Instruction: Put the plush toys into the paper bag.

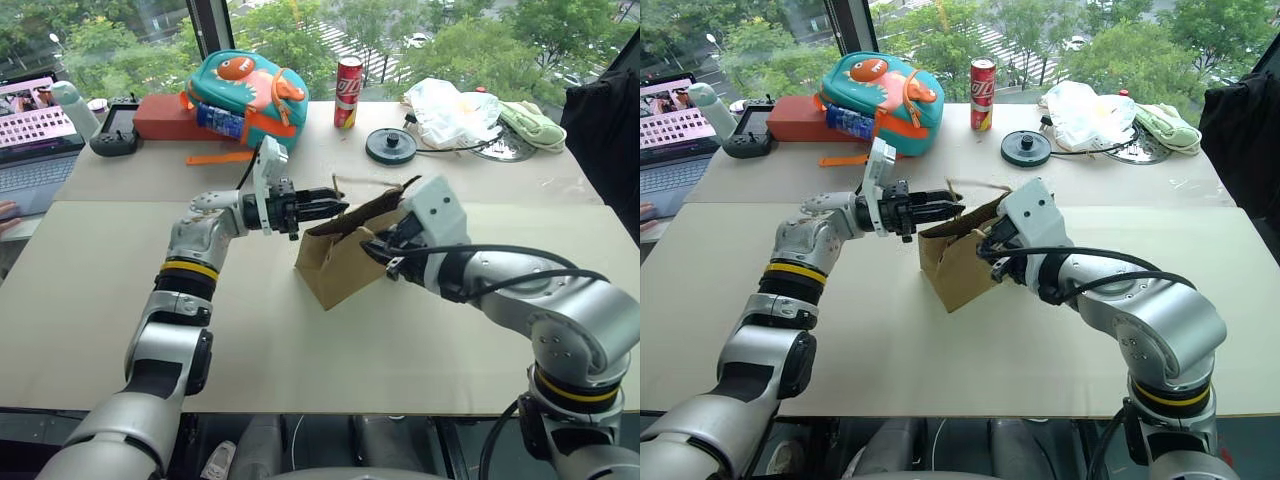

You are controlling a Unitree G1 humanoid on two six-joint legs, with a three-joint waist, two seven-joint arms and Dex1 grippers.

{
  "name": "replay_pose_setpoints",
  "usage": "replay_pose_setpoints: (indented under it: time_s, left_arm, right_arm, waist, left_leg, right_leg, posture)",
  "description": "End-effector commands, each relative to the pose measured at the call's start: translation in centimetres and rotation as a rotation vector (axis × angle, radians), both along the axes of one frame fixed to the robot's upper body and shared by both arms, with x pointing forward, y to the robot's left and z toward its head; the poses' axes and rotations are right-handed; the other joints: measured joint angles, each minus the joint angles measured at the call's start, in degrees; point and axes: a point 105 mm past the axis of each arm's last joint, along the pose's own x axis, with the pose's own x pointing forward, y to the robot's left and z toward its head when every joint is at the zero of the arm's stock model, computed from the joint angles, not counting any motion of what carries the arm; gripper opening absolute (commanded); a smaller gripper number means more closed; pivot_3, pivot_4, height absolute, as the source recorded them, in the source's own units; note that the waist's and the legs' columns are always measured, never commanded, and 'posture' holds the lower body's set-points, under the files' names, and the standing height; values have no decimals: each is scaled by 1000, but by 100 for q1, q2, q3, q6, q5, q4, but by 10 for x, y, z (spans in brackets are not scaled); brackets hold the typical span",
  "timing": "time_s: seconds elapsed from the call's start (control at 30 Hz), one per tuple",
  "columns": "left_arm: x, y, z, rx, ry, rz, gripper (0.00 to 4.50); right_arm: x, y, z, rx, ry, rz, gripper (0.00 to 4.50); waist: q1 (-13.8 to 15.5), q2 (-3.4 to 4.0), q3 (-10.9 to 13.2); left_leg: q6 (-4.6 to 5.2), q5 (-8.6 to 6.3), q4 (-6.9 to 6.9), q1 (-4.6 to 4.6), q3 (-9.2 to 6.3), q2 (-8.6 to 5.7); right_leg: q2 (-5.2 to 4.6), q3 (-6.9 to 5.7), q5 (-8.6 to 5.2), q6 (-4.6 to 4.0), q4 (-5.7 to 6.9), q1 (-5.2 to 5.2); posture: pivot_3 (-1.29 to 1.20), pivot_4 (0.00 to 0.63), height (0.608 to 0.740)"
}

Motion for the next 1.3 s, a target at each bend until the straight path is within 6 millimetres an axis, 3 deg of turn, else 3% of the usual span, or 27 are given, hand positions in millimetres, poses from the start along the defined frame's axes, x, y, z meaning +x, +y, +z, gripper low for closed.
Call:
replay_pose_setpoints:
  time_s: [0.03, 0.1, 0.17, 0.2, 0.4, 0.57, 0.73, 0.83, 0.97, 1.07, 1.2, 1.3]
  left_arm:
    - [-5, 9, 40, -93, -1, -22, 2936]
    - [-10, 12, 50, -121, 19, -41, 3532]
    - [-15, 15, 58, -144, 40, -54, 3614]
    - [-18, 16, 61, -153, 50, -58, 3614]
    - [-29, 35, 62, -139, 98, 5, 3614]
    - [-45, 67, 54, -71, 60, 172, 3614]
    - [-60, 75, 31, -18, 67, 242, 3614]
    - [-65, 74, 10, 11, 77, 267, 3614]
    - [-71, 74, -5, 54, 59, 264, 3614]
    - [-73, 75, -7, 60, 46, 257, 3614]
    - [-76, 72, -10, 102, 19, 224, 3614]
    - [-78, 70, -16, 142, -5, 201, 3614]
  right_arm:
    - [-2, -9, 34, 43, -119, 8, 3056]
    - [-5, -8, 44, 72, -141, 32, 3707]
    - [-9, -5, 54, 113, -159, 73, 4399]
    - [-10, -4, 57, 131, -164, 90, 4483]
    - [-31, 1, 69, 188, -178, 228, 4483]
    - [-59, -34, 76, 153, -180, 246, 4483]
    - [-78, -38, 85, 204, -161, 327, 4483]
    - [-77, -31, 77, 199, -108, 340, 3760]
    - [-85, -20, 55, 174, -9, 384, 2432]
    - [-88, -17, 41, 163, 44, 393, 1308]
    - [-87, -13, 19, 109, 93, 376, 150]
    - [-86, -10, 8, 76, 102, 373, 44]
  waist:
    - [-4, 0, 0]
    - [-7, 0, 0]
    - [-6, 0, 0]
    - [-8, 0, 0]
    - [-12, 1, 0]
    - [5, 0, 1]
    - [39, -1, 2]
    - [15, -2, 2]
    - [9, -12, 8]
    - [14, -12, 8]
    - [21, -12, 8]
    - [23, -12, 8]
  left_leg:
    - [0, 0, 0, -1, 0, -1]
    - [0, 0, 0, 1, 0, 1]
    - [0, 0, -2, 2, -2, 2]
    - [0, 0, -3, 2, -2, 2]
    - [0, 0, -3, 3, -4, 3]
    - [0, 0, -10, 5, -6, 3]
    - [0, 0, -11, 7, -2, -1]
    - [-1, 0, -5, 27, 11, 1]
    - [0, 0, -8, 65, 14, 7]
    - [-1, 0, -9, 60, 17, 6]
    - [-1, 0, -9, 56, 17, 5]
    - [-1, 0, -9, 58, 17, 5]
  right_leg:
    - [0, 0, 0, 0, 0, 0]
    - [0, -1, 0, 0, 0, 0]
    - [0, -2, 0, 0, 1, 0]
    - [0, -2, 0, 0, 2, 1]
    - [0, -3, 0, 0, 3, 1]
    - [-6, -4, 0, -1, 0, 2]
    - [-15, -2, 0, -1, -6, 9]
    - [-14, 5, 0, -1, -5, 23]
    - [-6, 5, -18, 17, -13, 63]
    - [-8, 7, -18, 15, -17, 62]
    - [-9, 6, -17, 13, -25, 62]
    - [-10, 6, -19, 15, -25, 62]
  posture:
    - [0, 150, 739]
    - [0, 150, 739]
    - [0, 150, 739]
    - [0, 150, 739]
    - [0, 150, 739]
    - [0, 150, 739]
    - [0, 150, 739]
    - [0, 150, 739]
    - [0, 150, 739]
    - [0, 150, 739]
    - [0, 150, 739]
    - [0, 150, 739]
